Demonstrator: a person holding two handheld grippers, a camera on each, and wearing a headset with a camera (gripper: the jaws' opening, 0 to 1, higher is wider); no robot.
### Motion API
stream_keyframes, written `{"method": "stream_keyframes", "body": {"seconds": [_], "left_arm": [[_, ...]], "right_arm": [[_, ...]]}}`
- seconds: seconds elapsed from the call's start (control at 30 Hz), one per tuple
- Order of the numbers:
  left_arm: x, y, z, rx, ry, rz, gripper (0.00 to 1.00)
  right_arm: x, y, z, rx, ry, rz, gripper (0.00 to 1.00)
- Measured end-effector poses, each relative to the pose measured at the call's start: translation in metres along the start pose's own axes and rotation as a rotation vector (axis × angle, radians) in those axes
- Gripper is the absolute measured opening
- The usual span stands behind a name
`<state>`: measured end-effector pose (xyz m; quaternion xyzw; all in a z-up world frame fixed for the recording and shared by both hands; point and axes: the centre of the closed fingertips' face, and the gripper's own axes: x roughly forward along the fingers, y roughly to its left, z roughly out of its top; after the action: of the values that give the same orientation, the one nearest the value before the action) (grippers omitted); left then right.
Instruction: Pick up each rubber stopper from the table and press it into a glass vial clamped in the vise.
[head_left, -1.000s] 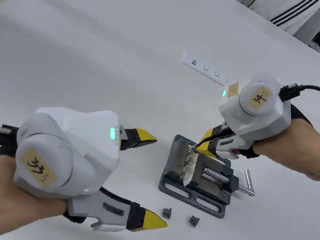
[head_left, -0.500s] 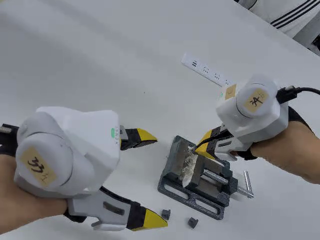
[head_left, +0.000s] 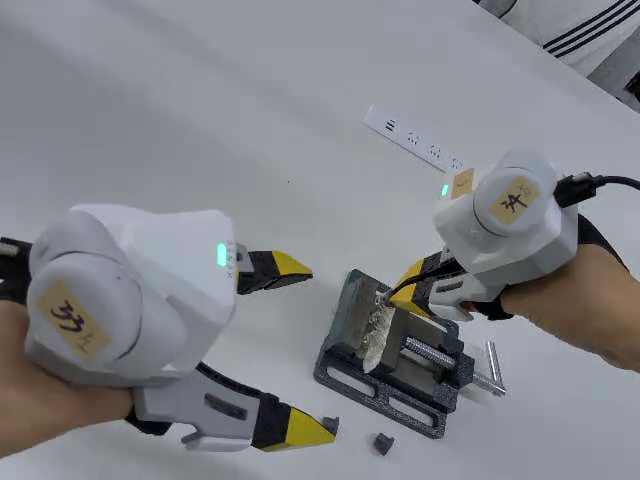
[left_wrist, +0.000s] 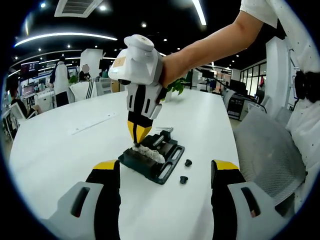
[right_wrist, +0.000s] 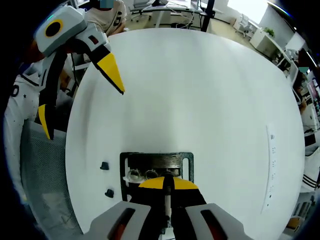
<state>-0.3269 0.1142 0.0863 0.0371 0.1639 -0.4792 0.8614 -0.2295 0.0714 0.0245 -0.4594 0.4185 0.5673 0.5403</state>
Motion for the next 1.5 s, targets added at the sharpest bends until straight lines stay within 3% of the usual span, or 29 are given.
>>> {"method": "stream_keyframes", "body": {"seconds": [0.7, 0.93, 1.07, 1.33, 1.5], "left_arm": [[-0.0016, 0.0021, -0.0004, -0.002, -0.002, 0.005, 0.73], [-0.0065, 0.0062, -0.0028, -0.009, 0.001, 0.021, 0.73], [-0.0058, 0.0063, -0.0016, -0.004, 0.001, 0.021, 0.73], [-0.0049, 0.0035, 0.001, 0.002, 0.001, 0.015, 0.72], [-0.0059, 0.0028, 0.002, 0.007, 0.006, 0.013, 0.71]], "right_arm": [[0.0021, 0.0027, 0.003, -0.047, 0.012, -0.017, 0.0], [0.0021, 0.0013, 0.0022, -0.013, -0.015, -0.018, 0.0], [0.0018, 0.0022, 0.0023, -0.047, -0.004, -0.028, 0.0], [0.0008, 0.0053, 0.0019, -0.174, 0.001, -0.101, 0.0], [0.0, 0.0045, -0.0001, -0.179, -0.046, -0.142, 0.0]]}}
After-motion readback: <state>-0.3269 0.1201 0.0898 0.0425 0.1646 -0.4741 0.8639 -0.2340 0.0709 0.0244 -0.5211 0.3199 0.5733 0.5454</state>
